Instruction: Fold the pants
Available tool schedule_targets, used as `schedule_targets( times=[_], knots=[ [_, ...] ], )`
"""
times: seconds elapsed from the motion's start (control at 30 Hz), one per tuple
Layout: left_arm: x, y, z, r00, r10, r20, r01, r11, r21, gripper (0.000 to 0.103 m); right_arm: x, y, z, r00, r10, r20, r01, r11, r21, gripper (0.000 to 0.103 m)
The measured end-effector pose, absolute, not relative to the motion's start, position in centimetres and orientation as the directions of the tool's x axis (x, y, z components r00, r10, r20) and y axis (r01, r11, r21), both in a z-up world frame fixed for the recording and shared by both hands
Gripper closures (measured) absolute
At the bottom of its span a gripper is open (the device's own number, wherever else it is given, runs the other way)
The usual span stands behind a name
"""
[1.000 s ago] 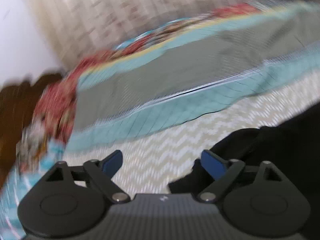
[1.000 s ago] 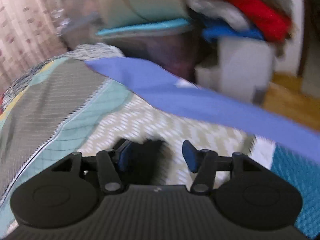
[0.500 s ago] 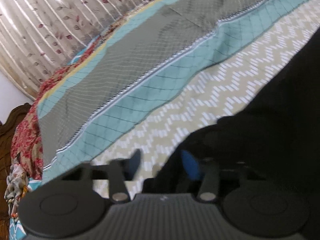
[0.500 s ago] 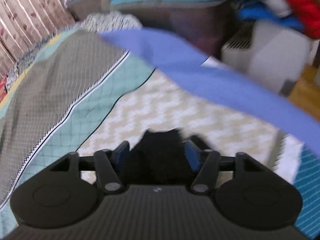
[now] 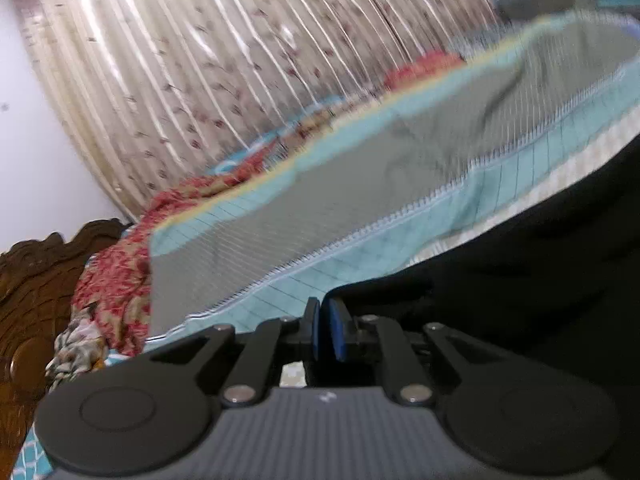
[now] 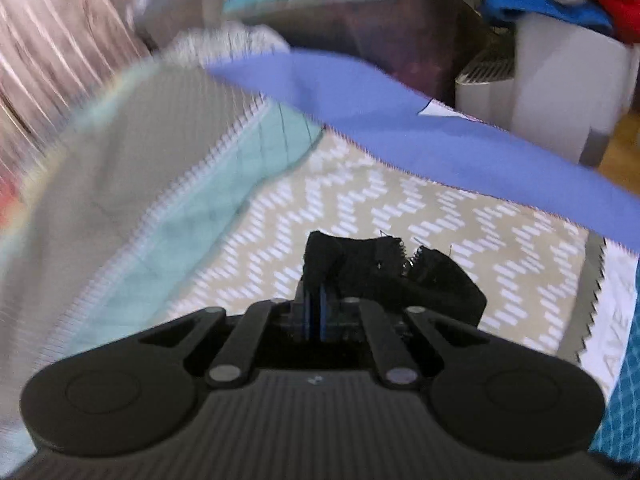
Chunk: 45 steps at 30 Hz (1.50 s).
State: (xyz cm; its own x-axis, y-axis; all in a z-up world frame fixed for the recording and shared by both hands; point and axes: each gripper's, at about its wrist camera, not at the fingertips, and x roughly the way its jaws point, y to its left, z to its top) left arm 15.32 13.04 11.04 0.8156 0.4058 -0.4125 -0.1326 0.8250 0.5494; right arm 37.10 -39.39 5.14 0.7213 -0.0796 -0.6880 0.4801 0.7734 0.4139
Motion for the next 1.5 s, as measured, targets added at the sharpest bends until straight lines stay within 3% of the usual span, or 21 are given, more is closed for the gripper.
schedule_targets(
  times=[0.17,0.3,0.53,0.57,0.63,0.73,0.77,0.8,0.87,0.93,1.0,1.07,1.2,1.33,1.37,1.4,1.5],
  knots=[
    [7.7,12.3,14.1,0.849,0.387,-0.361,-0.179,0.851,0.493,0.095,28.0,-42.7,8.6,0.814,0.022,-0.58,0.388,0.723,0.572,0.096],
    [1.1,11.8,14.4,0.841,0.383,-0.381,-0.206,0.879,0.43,0.096,20.3,-45.2,8.4,0.839,0.037,-0.542,0.366,0.7,0.613,0.096],
    [-7.1,10.7,11.5,0.774,0.385,-0.503,-0.215,0.907,0.362,0.099,13.3,-47.7,0.7,0.727,0.019,-0.686,0.541,0.6,0.589,0.094],
    [-7.8,10.9,11.0,0.753,0.378,-0.538,-0.217,0.915,0.339,0.099,13.1,-47.5,-0.2,0.709,0.019,-0.704,0.559,0.593,0.579,0.087],
    [-8.6,11.0,10.1,0.72,0.374,-0.585,-0.207,0.92,0.334,0.098,12.6,-47.3,-1.2,0.715,0.024,-0.698,0.57,0.558,0.603,0.084],
    [-10.2,11.6,10.7,0.721,0.363,-0.59,-0.225,0.928,0.297,0.092,11.9,-47.0,-0.8,0.743,0.014,-0.669,0.57,0.512,0.643,0.066],
    [-10.5,12.3,11.3,0.721,0.35,-0.598,-0.242,0.936,0.255,0.081,11.7,-46.8,-0.5,0.754,0.003,-0.657,0.561,0.516,0.647,0.057],
    [-10.7,13.3,11.8,0.72,0.345,-0.602,-0.272,0.938,0.213,0.067,11.3,-46.8,-0.1,0.76,-0.022,-0.65,0.56,0.529,0.637,0.057],
    [-10.7,15.3,12.7,0.712,0.341,-0.614,-0.332,0.934,0.133,0.051,10.5,-45.8,1.1,0.77,-0.1,-0.63,0.559,0.583,0.59,0.057],
    [-10.0,17.6,13.3,0.706,0.282,-0.65,-0.363,0.932,0.01,0.045,10.1,-44.2,2.2,0.802,-0.112,-0.587,0.493,0.678,0.545,0.057],
    [-8.9,19.7,13.2,0.696,0.208,-0.687,-0.39,0.913,-0.119,0.024,10.2,-42.2,3.0,0.835,-0.041,-0.549,0.379,0.767,0.518,0.057],
    [-7.6,21.4,12.5,0.692,0.131,-0.71,-0.414,0.878,-0.241,0.016,10.3,-38.6,4.2,0.85,0.123,-0.511,0.184,0.84,0.51,0.057],
    [-3.3,24.3,10.0,0.66,0.059,-0.749,-0.447,0.832,-0.328,0.015,8.3,-27.5,7.4,0.721,0.436,-0.539,-0.26,0.891,0.372,0.057],
    [-0.3,25.5,7.3,0.63,0.006,-0.777,-0.48,0.79,-0.383,0.018,3.3,-17.0,8.1,0.506,0.647,-0.569,-0.667,0.713,0.217,0.053],
    [0.0,25.4,6.9,0.63,-0.004,-0.777,-0.481,0.783,-0.394,0.026,2.4,-14.6,7.9,0.458,0.677,-0.576,-0.74,0.649,0.174,0.048],
    [0.4,25.5,6.4,0.628,-0.019,-0.778,-0.479,0.778,-0.406,0.047,1.7,-12.3,7.7,0.416,0.698,-0.583,-0.799,0.586,0.131,0.043],
    [1.1,25.4,6.0,0.636,-0.04,-0.771,-0.473,0.769,-0.43,0.065,1.2,-5.4,6.5,0.319,0.721,-0.615,-0.91,0.415,0.015,0.027]
  ],
)
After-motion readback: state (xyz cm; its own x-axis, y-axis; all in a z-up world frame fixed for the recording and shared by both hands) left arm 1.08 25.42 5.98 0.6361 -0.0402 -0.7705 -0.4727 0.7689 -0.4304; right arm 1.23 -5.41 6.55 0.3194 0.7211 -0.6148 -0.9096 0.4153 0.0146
